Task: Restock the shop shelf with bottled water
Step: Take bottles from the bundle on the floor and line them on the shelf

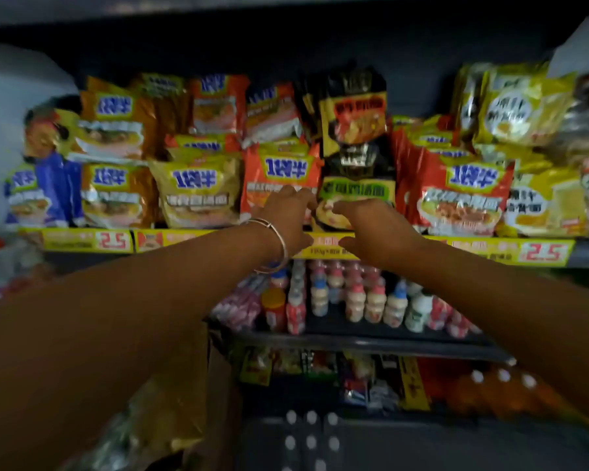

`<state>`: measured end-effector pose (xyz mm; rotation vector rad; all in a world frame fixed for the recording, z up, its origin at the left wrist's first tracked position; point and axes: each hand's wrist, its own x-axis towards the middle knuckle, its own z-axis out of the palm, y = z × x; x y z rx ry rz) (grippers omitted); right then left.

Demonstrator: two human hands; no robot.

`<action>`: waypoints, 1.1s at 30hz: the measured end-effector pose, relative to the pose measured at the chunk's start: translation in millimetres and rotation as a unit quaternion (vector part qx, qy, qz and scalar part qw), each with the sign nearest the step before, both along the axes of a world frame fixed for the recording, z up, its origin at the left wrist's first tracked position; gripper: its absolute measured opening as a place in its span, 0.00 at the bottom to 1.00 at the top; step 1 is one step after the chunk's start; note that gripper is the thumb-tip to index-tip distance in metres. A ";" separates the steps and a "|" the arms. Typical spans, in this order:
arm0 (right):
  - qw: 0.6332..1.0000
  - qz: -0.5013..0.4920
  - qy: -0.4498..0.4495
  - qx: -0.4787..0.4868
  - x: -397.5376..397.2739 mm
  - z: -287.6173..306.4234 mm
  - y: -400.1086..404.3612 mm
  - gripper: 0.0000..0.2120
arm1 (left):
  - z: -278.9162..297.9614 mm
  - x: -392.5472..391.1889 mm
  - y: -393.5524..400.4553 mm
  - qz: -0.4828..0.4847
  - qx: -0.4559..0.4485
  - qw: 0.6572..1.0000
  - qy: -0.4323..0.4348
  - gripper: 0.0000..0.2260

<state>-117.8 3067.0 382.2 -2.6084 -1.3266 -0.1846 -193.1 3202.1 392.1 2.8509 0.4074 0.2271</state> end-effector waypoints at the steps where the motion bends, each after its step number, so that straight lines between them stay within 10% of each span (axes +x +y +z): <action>1: 1.000 -0.005 0.020 -0.013 1.5 -26.6 -6.3 0.19 | -25.9 0.8 -4.0 0.001 -0.006 1.000 0.022 0.25; 20: 0.922 -0.111 0.310 -0.205 -26.9 -561.9 -37.2 0.24 | -528.5 -19.5 -23.5 -0.006 -0.089 0.957 0.277 0.26; 33: 0.896 -0.148 0.372 -0.192 -10.1 -752.8 -11.2 0.33 | -699.5 -4.3 -1.2 -0.031 -0.116 0.952 0.283 0.23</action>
